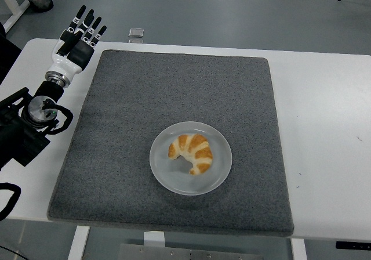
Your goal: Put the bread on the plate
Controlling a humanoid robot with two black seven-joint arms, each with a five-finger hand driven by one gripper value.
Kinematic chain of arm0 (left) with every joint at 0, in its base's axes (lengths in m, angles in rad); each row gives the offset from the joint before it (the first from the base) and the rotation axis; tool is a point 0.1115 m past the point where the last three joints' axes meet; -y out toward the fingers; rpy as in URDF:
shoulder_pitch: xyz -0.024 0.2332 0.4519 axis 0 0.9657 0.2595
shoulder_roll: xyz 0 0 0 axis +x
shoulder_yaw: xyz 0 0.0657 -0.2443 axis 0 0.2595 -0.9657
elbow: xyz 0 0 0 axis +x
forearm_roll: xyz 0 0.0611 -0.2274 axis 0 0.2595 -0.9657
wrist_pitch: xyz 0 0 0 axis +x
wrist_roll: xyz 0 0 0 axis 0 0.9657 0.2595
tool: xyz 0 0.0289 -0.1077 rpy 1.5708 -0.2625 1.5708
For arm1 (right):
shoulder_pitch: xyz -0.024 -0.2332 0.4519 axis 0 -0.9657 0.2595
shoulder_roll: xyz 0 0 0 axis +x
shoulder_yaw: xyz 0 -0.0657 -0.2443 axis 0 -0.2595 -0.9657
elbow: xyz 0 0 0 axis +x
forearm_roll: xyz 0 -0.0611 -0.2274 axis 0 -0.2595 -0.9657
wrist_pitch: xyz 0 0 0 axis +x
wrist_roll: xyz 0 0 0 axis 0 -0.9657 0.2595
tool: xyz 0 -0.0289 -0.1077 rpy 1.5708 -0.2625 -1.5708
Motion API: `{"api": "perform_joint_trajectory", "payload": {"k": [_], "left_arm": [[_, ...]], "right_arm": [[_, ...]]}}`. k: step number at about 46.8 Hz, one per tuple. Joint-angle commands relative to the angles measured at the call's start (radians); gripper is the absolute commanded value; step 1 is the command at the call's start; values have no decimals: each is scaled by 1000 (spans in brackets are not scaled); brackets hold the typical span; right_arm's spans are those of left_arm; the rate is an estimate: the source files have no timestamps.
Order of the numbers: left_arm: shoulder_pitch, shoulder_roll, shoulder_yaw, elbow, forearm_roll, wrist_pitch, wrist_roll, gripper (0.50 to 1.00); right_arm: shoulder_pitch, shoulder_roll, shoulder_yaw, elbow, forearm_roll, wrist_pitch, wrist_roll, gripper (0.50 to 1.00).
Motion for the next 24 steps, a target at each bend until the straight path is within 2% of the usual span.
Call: {"api": "perform_joint_trajectory", "payload": {"k": [1,10,24], "left_arm": [[-3,-5,-2,-1,-1,20,-21,1000],[-6,-31,-37,-1,-1,74,-29,1000],[-38,-50,-77,-11,-2,91,-27,1000]], "right_arm": [[0,0,-3,0,-1,1,0,952],[0,0,-1,0,-1,1,0,952],[0,0,0,0,1,0,0,952]]}}
